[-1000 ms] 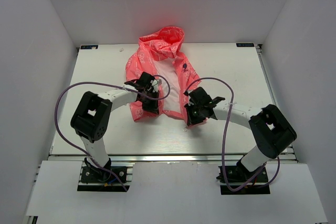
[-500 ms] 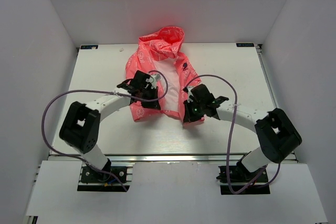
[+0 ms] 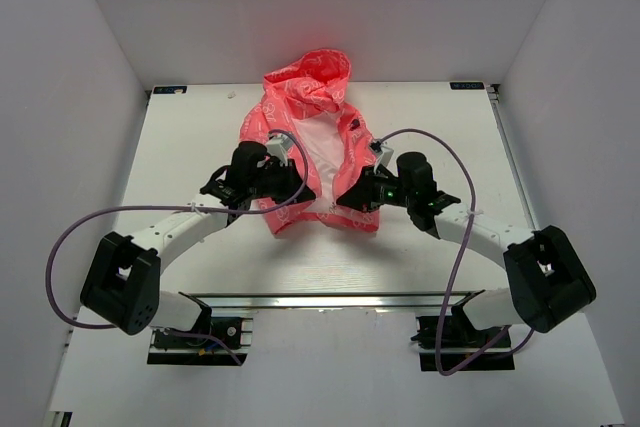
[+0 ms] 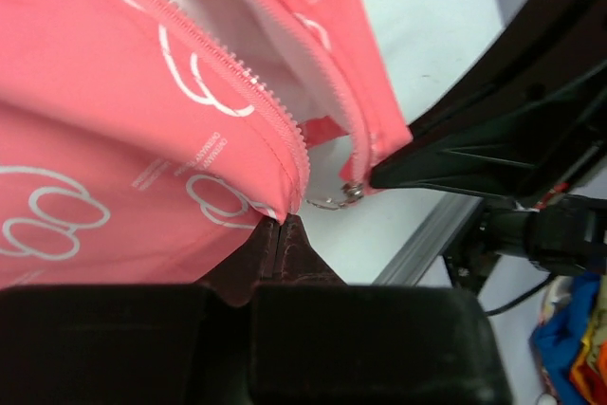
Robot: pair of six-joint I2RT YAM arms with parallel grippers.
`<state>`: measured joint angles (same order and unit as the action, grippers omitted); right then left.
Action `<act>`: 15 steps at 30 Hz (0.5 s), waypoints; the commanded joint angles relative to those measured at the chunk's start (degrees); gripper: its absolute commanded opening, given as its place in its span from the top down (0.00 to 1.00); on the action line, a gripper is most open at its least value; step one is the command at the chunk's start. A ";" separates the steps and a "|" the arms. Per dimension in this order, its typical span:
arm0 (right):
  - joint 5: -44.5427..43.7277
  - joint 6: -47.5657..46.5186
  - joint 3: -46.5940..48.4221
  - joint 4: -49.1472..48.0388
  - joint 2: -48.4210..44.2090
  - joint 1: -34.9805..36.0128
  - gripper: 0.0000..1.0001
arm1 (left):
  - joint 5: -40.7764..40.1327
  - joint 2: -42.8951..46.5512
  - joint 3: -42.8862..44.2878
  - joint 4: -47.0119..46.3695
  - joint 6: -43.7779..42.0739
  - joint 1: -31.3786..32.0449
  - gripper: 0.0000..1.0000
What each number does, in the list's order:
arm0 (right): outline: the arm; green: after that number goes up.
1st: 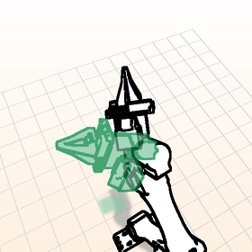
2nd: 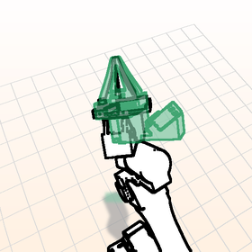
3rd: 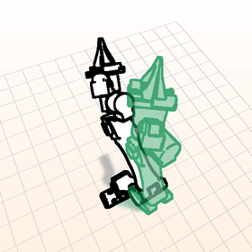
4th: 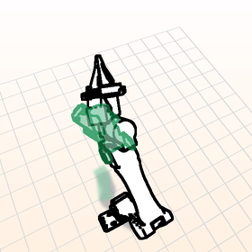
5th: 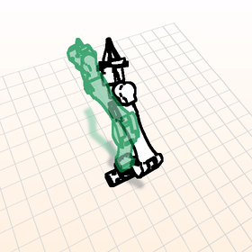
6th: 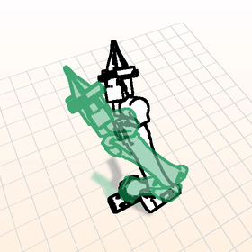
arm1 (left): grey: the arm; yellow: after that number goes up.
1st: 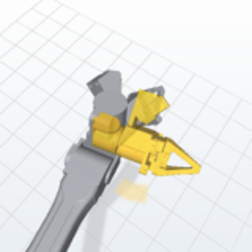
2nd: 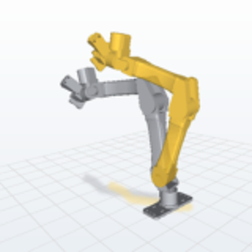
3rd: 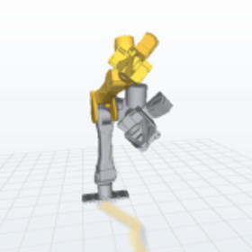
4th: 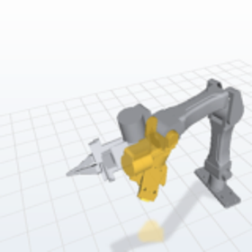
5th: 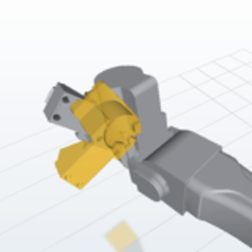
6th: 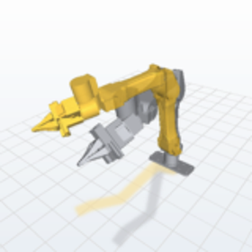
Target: Zip up the jacket
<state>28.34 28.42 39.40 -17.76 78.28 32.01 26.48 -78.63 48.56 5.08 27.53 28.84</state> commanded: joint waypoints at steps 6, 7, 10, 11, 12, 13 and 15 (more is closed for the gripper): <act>7.78 6.29 -0.20 -18.71 1.79 -0.54 1.00 | 8.67 3.40 -5.40 -16.50 6.48 -0.01 1.00; 7.79 6.38 -0.20 -18.72 1.70 -0.54 1.00 | 8.68 3.40 -5.31 -16.59 6.48 -0.01 1.00; 7.61 6.55 -0.46 -19.15 1.79 -0.63 1.00 | 8.68 3.75 -5.66 -17.30 6.22 -0.01 1.00; 7.87 6.90 -0.72 -19.42 2.05 -0.72 1.00 | 8.85 3.75 -5.58 -17.39 5.96 -0.01 1.00; 7.87 7.17 -0.81 -19.33 2.14 -0.81 1.00 | 8.68 4.18 -5.66 -17.56 5.96 -0.01 1.00; 8.05 7.34 -0.81 -19.59 2.40 -0.98 1.00 | 8.85 4.53 -5.84 -18.08 6.04 -0.01 1.00; 8.93 8.05 -0.99 -20.03 2.75 -1.07 1.00 | 8.59 4.98 -6.80 -19.23 6.22 -0.01 1.00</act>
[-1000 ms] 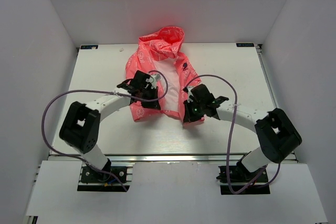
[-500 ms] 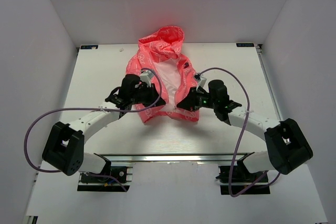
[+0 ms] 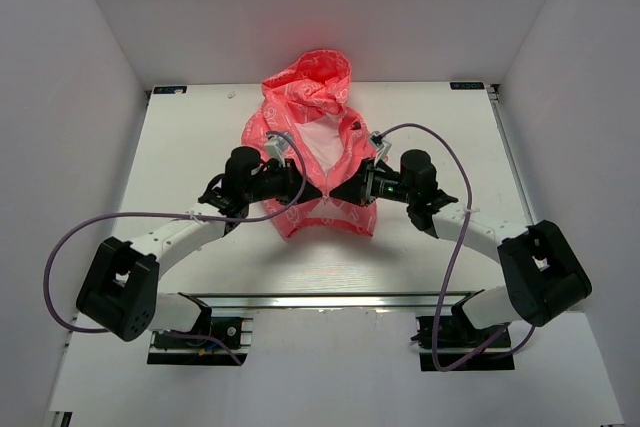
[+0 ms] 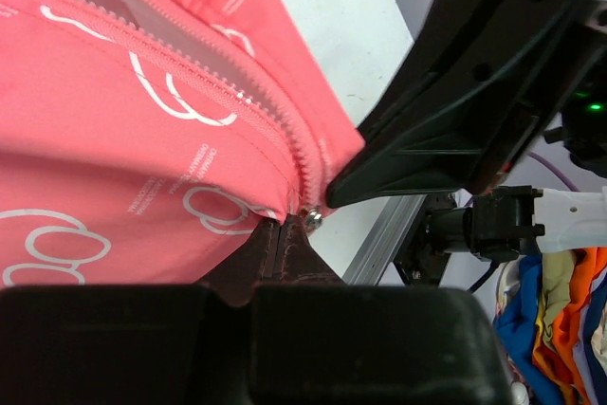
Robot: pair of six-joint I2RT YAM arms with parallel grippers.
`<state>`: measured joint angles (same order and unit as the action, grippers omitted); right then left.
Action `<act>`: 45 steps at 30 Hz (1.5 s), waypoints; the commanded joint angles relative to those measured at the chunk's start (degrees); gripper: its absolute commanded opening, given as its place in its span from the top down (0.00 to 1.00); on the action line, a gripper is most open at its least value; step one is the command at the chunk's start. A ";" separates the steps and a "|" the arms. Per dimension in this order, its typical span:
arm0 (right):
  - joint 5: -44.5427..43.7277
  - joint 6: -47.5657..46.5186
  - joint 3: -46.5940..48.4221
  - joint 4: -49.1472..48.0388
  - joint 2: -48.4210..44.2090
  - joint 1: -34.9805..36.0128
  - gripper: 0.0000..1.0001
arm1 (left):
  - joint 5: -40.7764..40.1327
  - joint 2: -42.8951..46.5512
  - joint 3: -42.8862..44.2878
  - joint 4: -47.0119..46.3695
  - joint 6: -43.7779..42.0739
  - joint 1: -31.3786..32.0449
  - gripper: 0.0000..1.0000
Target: Zip up the jacket
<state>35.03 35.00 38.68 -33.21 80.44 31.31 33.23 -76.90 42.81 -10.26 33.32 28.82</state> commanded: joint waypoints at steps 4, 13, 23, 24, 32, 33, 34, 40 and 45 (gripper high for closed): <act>2.68 1.47 -0.97 -5.02 0.24 -0.46 1.00 | 1.74 3.69 -1.67 -5.03 0.69 0.01 1.00; 2.68 0.59 -2.90 -5.11 -2.66 -1.60 1.00 | 2.18 4.83 -3.34 -7.14 1.13 0.01 1.00; 5.13 2.34 -3.08 -7.30 -2.84 -2.83 1.00 | 5.09 3.78 -4.49 -10.74 2.19 0.01 1.00; 5.23 2.70 -3.17 -7.57 -2.75 -3.01 1.00 | 5.00 3.69 -4.57 -10.74 2.36 0.01 1.00; 6.81 3.93 -3.08 -9.76 -2.13 -3.27 1.00 | 5.35 2.64 -4.40 -10.66 2.27 0.01 1.00; 7.16 4.11 -3.17 -10.03 -2.05 -3.27 1.00 | 5.44 2.55 -4.31 -10.66 2.27 0.01 1.00; 7.60 4.19 -3.17 -10.47 -1.79 -3.27 1.00 | 5.61 2.37 -4.40 -10.74 2.27 0.01 1.00; 7.16 4.02 -2.82 -9.85 -1.70 -3.27 1.00 | 6.40 2.02 -4.58 -12.24 2.63 0.01 1.00; 7.86 4.55 -2.90 -10.12 -1.78 -3.27 1.00 | 6.23 2.19 -4.75 -12.68 2.63 0.01 1.00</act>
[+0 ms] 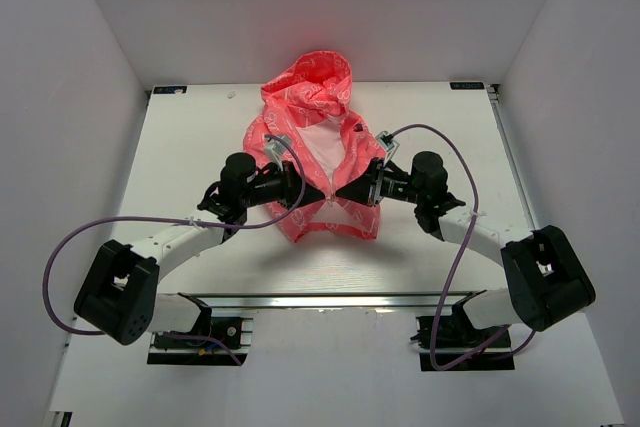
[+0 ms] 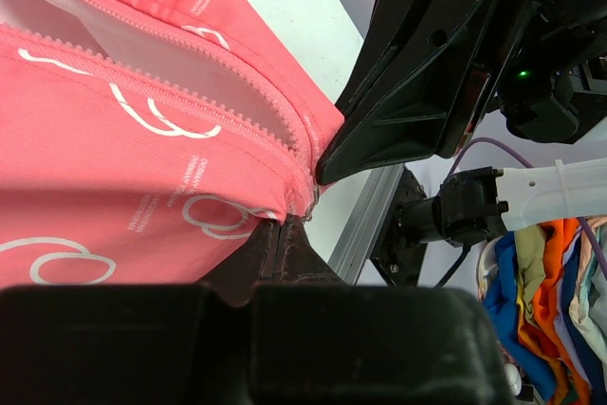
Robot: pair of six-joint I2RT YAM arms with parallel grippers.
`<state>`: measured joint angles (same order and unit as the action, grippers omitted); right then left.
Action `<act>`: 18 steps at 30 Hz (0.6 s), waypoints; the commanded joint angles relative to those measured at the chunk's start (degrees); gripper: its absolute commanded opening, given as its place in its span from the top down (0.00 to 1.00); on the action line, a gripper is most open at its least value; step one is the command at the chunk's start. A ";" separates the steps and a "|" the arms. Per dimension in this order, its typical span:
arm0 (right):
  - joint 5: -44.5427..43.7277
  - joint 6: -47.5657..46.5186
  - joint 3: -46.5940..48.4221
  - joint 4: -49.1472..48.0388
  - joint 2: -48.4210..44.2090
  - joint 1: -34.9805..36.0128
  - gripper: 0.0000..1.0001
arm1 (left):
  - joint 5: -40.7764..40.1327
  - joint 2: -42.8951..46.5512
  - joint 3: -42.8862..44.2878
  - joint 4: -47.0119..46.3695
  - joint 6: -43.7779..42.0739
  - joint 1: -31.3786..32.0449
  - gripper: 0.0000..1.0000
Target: Zip up the jacket
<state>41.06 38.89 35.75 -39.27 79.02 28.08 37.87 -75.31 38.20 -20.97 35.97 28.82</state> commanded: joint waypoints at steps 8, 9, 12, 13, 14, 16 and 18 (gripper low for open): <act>3.41 -0.92 -0.59 -2.13 -0.98 -0.21 1.00 | 2.39 1.83 -0.49 -3.03 0.07 0.01 1.00; 3.41 -1.10 -0.85 -1.87 -1.24 -0.30 1.00 | 2.30 1.83 -0.40 -3.02 -0.02 0.01 1.00; 3.68 -1.63 -0.77 -1.16 -1.68 -0.30 1.00 | 2.04 2.27 -0.67 -3.02 -0.11 0.01 1.00; 3.59 -1.63 -0.77 -1.08 -1.77 -0.30 1.00 | 2.12 2.27 -0.67 -3.11 -0.11 0.01 1.00; 3.68 -1.72 -0.77 -1.08 -1.68 -0.30 1.00 | 2.12 2.36 -0.67 -3.02 -0.02 0.01 1.00; 4.11 -1.80 -0.42 -0.46 -1.77 -0.30 1.00 | 2.12 2.27 -0.84 -3.37 0.16 0.01 1.00; 4.21 -1.98 -0.41 -0.11 -1.94 -0.30 1.00 | 2.21 2.45 -0.84 -3.46 0.24 0.01 1.00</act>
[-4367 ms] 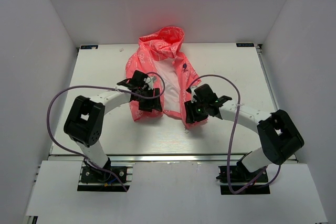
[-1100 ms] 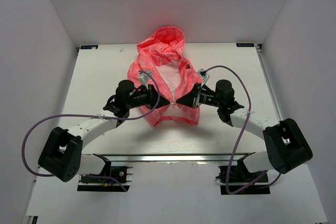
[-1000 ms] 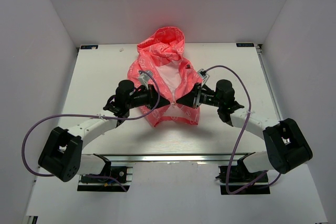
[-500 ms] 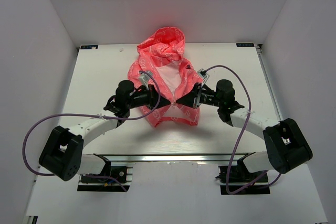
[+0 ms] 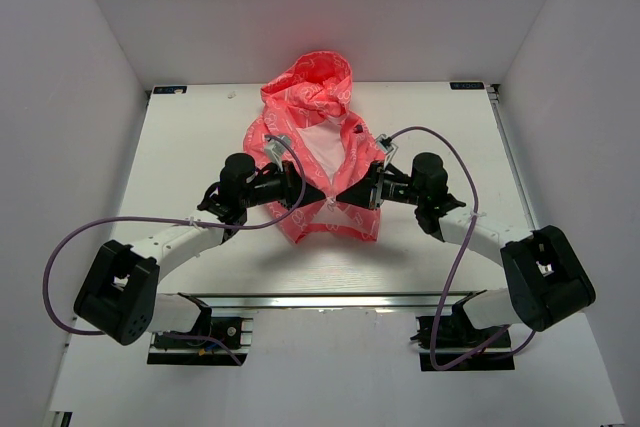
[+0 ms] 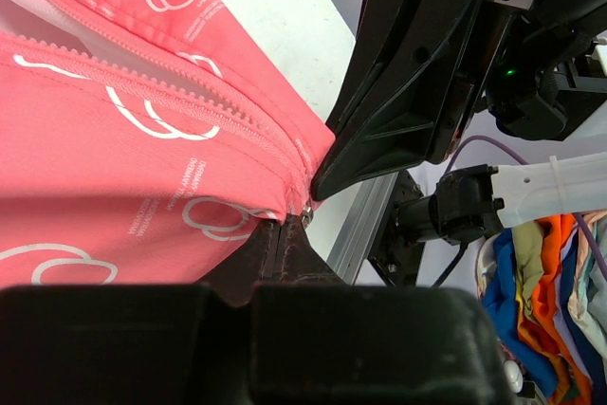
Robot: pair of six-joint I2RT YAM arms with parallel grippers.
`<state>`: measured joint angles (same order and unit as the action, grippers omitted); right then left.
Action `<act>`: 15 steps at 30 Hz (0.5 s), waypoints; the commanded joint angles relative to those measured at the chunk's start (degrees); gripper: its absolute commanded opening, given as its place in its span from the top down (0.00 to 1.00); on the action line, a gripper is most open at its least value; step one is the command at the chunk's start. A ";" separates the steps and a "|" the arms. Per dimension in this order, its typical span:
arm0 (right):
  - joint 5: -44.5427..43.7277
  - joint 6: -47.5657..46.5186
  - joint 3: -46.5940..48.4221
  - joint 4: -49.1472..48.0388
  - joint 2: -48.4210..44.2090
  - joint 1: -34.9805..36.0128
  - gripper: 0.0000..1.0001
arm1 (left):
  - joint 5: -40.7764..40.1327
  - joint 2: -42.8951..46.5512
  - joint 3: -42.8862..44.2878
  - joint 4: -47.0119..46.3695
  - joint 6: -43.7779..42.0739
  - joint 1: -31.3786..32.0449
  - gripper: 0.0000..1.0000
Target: Zip up the jacket
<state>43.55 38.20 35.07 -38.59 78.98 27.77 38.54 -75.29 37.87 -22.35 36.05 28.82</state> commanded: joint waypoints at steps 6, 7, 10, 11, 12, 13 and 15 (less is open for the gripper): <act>1.10 0.30 -0.70 -3.07 -2.51 -0.08 1.00 | 2.15 2.42 -0.95 -2.70 0.33 0.01 1.00; 0.58 0.56 -0.79 -3.85 -2.60 0.00 1.00 | 2.32 2.51 -1.04 -3.22 0.42 0.01 1.00; 0.04 0.92 -0.62 -4.39 -2.34 -0.08 1.00 | 2.06 2.78 -1.39 -3.32 0.60 0.01 1.00; 0.04 1.09 -0.53 -4.39 -2.25 -0.17 1.00 | 2.06 2.86 -1.48 -3.49 0.68 0.01 1.00; 0.22 1.44 -0.35 -4.65 -1.90 -0.17 1.00 | 2.15 2.86 -1.74 -3.75 0.77 0.01 1.00; 0.39 1.70 -0.44 -5.09 -1.73 -0.17 1.00 | 2.24 2.86 -1.83 -4.28 0.86 0.01 1.00; 0.66 2.84 -0.62 -7.11 -1.29 -0.26 1.00 | 2.24 2.86 -2.18 -4.72 1.30 0.01 1.00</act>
<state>43.48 39.46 34.59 -39.79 78.28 27.75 39.29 -75.02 36.12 -24.45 36.71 28.82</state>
